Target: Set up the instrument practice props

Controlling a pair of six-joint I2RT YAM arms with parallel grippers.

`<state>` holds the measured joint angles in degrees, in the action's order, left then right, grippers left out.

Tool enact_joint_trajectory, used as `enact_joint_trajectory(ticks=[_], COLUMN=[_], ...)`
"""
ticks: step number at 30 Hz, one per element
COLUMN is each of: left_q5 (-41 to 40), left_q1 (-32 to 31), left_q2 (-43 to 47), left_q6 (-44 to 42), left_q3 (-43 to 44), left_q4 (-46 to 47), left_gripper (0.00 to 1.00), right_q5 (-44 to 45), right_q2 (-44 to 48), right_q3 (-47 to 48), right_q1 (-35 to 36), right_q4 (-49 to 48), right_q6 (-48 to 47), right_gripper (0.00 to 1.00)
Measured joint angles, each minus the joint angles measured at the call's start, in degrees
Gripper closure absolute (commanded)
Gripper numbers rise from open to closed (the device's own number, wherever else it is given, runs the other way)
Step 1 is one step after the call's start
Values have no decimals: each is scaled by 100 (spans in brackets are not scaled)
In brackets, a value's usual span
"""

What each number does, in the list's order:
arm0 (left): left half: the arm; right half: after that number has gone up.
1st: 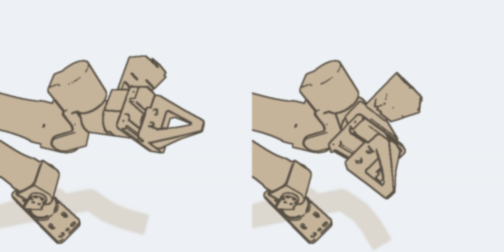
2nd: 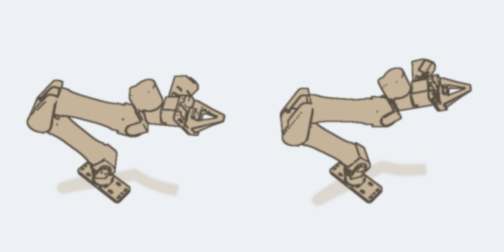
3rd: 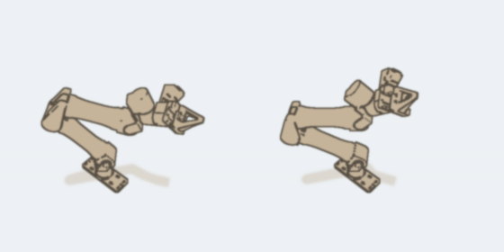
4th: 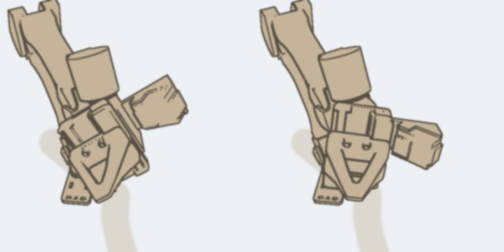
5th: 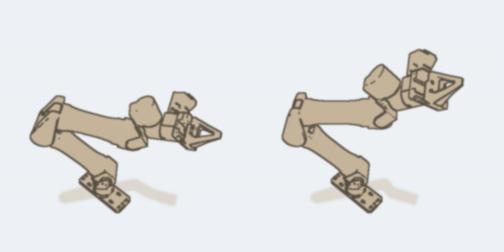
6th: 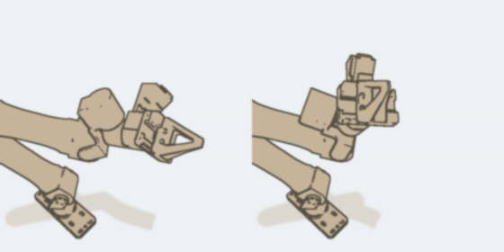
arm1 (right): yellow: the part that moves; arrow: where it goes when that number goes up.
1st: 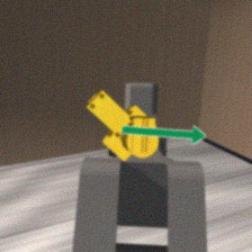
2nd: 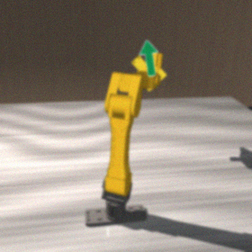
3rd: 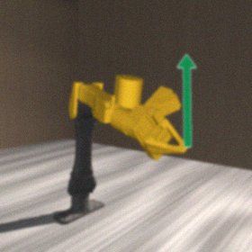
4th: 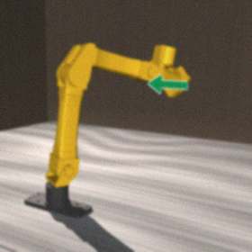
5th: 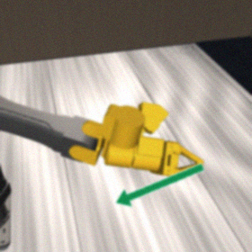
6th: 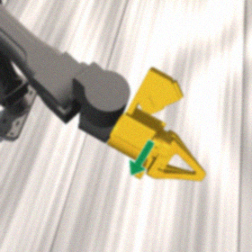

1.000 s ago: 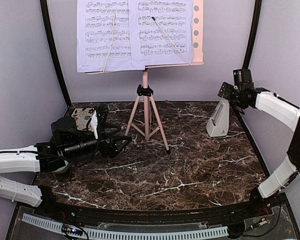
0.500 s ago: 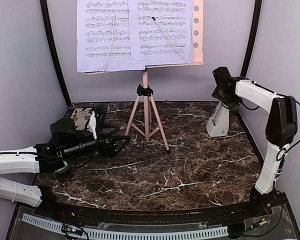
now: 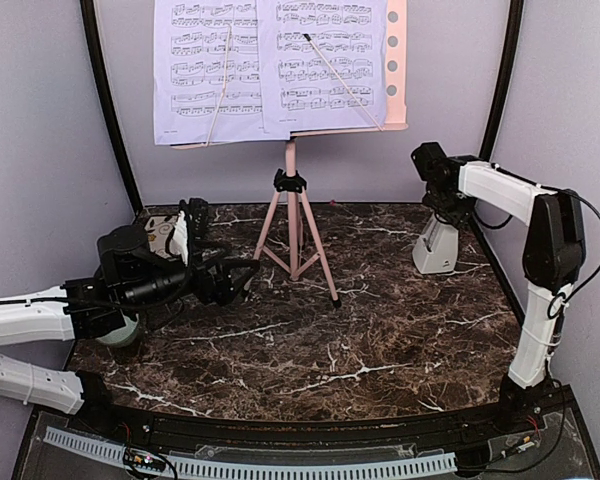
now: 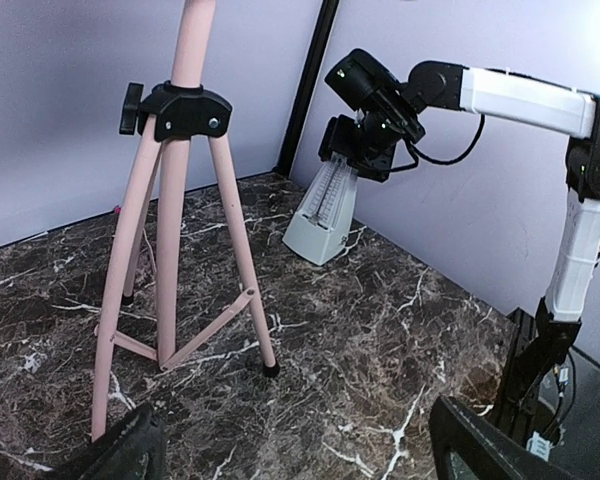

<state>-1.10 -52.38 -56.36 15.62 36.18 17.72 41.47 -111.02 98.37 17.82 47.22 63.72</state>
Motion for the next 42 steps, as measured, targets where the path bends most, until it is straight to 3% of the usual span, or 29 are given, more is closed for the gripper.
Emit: enact_joint_trajectory(ticks=[7,19,32,42], left_q5=[120,931,1272,1019], left_q1=[52,52,76,111], left_q2=[-389,-1082,-1036,-874], left_q6=[868,2140,2570,2153], left_q3=[1001,2232,2546,1532], left_q4=[-400,-730,-669,-841], left_gripper=[1,1,1,1], right_q5=[221,107,-446,-1097], right_q2=[175,752,1425,1786], right_q3=[-229,-804,-1403,-1521], right_q1=[55,284,894,1475], right_q4=[-96,-138,-74,-7], right_q6=[-70,-538,-1346,-2190], right_gripper=[49,62,67,78])
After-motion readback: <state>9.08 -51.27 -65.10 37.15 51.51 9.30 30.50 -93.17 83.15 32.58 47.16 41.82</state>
